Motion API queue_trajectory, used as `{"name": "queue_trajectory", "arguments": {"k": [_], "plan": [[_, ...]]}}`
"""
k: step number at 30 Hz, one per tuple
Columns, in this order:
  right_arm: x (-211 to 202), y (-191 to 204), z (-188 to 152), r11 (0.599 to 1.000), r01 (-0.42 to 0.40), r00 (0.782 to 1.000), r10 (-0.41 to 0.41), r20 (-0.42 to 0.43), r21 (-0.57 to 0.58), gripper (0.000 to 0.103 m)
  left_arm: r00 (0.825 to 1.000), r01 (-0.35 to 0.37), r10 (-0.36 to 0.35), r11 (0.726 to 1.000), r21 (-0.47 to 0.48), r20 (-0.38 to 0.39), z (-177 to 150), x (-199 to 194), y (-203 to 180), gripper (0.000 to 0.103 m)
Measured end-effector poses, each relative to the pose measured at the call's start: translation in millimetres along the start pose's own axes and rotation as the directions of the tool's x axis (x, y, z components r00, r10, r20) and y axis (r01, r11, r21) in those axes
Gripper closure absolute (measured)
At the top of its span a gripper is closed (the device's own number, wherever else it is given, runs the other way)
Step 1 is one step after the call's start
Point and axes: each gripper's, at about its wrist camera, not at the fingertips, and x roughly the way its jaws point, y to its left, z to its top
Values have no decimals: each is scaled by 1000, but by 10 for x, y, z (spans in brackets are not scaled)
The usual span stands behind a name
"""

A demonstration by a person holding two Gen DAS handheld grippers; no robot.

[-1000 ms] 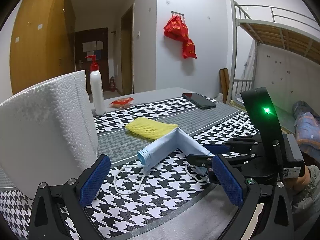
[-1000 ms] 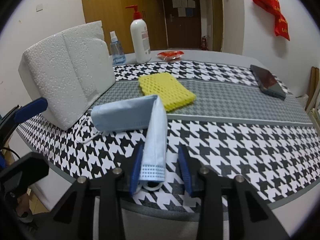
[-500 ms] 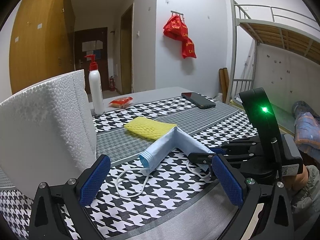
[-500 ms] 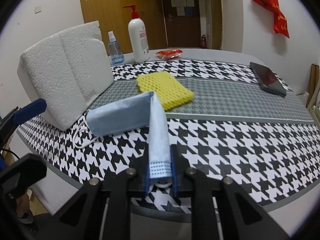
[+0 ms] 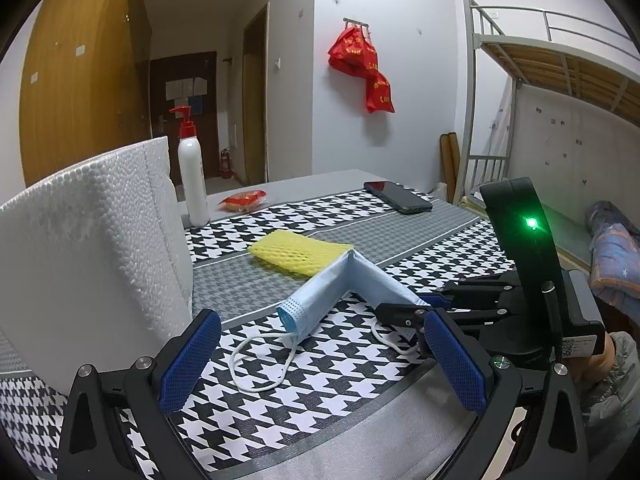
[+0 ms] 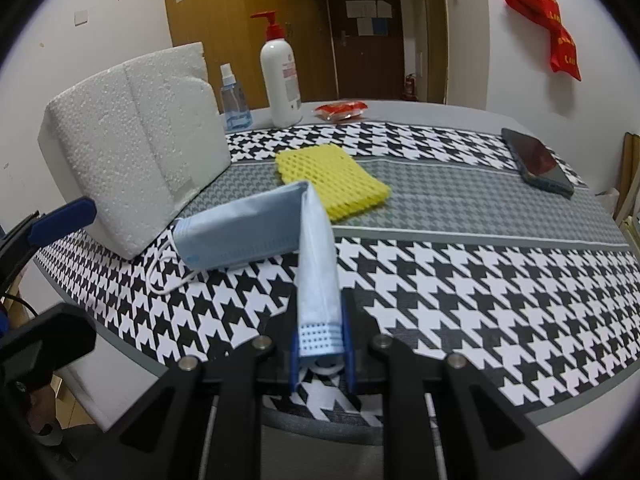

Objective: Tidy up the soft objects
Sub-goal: 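Lift the blue face mask with the right gripper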

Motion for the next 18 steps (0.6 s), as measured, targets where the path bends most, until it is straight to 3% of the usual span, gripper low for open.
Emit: {"name": "queue_trajectory", "arguments": {"k": [5,18], "plan": [[-37,-47,32,1000,6,1000,-6,9,27,88,1000,-1,1,1000,3,6,41,-10,-23,1],[-454,-346,47,993,19,993,-31,110,113,88,1000,13,-13,1000,29,-4,160,61,-149,1]]}}
